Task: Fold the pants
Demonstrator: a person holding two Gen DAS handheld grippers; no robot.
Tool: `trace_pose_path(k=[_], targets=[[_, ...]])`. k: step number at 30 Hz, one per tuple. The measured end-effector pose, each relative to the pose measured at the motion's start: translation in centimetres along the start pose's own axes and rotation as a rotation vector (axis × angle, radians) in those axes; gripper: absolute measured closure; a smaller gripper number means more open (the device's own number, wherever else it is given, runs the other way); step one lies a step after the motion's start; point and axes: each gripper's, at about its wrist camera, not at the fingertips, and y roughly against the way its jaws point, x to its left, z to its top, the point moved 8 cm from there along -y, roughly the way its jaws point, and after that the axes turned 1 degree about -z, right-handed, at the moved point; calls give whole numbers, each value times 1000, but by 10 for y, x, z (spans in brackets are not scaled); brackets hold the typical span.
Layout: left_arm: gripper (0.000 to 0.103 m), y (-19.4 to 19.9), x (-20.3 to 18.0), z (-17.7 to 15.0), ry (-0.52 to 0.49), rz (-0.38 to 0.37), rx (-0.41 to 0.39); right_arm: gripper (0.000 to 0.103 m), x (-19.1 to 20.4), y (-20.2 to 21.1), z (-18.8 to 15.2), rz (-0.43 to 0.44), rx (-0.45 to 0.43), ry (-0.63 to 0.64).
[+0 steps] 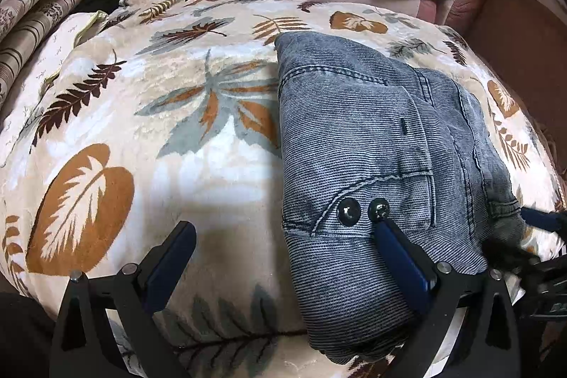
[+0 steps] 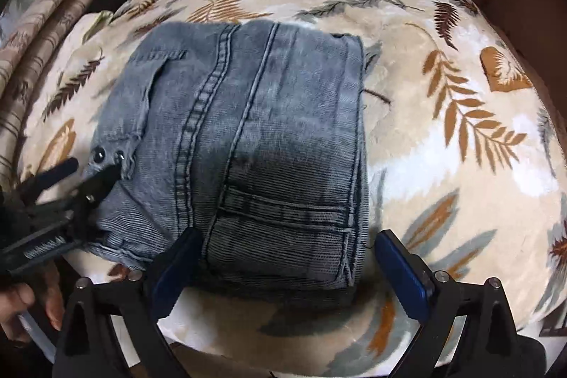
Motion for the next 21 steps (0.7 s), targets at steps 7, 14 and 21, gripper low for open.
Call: trace_pose_path(k=[7, 14, 21], targets=[[1, 1, -1, 0, -9, 7, -5, 4, 1, -9, -4, -65, 1, 83], [1, 2, -1, 0, -7, 9, -7, 4, -5, 24, 13, -49, -92, 34], [1, 3, -2, -1, -15, 15, -12, 3, 0, -9, -5, -54, -26, 47]])
